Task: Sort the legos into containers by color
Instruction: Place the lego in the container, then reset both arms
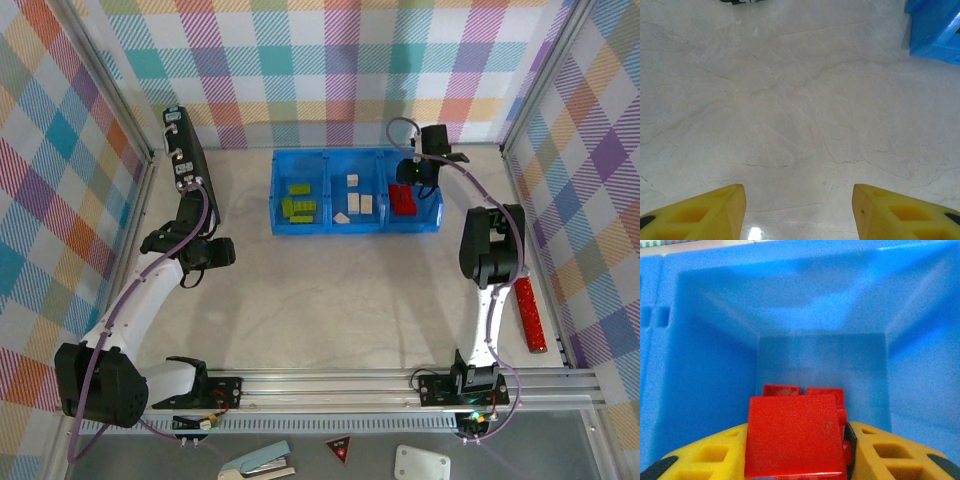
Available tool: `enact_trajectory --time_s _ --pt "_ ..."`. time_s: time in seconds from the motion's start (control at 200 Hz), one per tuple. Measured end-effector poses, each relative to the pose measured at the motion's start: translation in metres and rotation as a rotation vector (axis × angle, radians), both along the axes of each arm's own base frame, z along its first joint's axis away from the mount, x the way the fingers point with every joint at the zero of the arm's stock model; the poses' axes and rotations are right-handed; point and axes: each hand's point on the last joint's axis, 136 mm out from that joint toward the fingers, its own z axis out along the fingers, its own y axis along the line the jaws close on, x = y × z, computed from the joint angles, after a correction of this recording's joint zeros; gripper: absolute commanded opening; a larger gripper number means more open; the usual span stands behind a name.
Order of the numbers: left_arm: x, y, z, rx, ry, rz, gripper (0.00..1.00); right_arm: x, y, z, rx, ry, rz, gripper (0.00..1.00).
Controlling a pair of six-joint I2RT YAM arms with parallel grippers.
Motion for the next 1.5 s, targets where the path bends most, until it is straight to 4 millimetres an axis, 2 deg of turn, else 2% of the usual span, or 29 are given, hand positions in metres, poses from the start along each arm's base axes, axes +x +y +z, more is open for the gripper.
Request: enact_trajectory --time_s 0.285,0.44,0.665,0.735,0.91,1.15,1.27,1.375,1.435,1.48,1.5 --pt "-0.001 0.0 -0.001 -0.001 0.003 -0.001 0.58 0.031 0.005 -0.031 0.008 0.006 0.001 0.27" --pt "0.0 0.0 -0.001 -0.002 0.001 -0.001 0.58 0.035 0.006 -0.042 0.022 0.014 -0.015 0.37" --pt "0.0 0.0 -0.001 -0.002 0.0 -0.001 0.59 0.037 0.007 -0.039 0.039 0.005 -0.023 0.43" --pt "0.0 -0.001 -0.001 -0.003 0.0 -0.001 0.59 0.037 0.008 -0.039 0.043 0.007 -0.028 0.5" --pt "0.0 -0.004 -0.001 -0.019 0.003 -0.01 0.61 0.035 0.008 -0.028 0.052 -0.007 -0.032 0.58" --pt "-0.002 -0.006 0.004 -0.054 -0.012 0.008 0.7 0.019 0.007 0.005 0.064 -0.048 -0.03 0.64" --pt "-0.002 -0.007 0.008 -0.076 -0.024 0.033 0.79 0.0 0.005 0.015 0.067 -0.058 -0.03 0.7" --pt "0.0 -0.008 0.01 -0.104 -0.033 0.067 0.89 -0.027 0.001 0.018 0.066 -0.054 -0.036 0.79" --pt "0.003 -0.008 0.011 -0.113 -0.047 0.082 1.0 -0.044 -0.003 0.019 0.066 -0.055 -0.05 0.91" --pt "0.005 -0.008 0.013 -0.125 -0.058 0.099 1.0 -0.057 -0.003 0.02 0.069 -0.062 -0.043 1.0" --pt "0.007 -0.009 0.013 -0.126 -0.064 0.099 1.0 -0.062 -0.005 0.021 0.069 -0.064 -0.056 0.99"
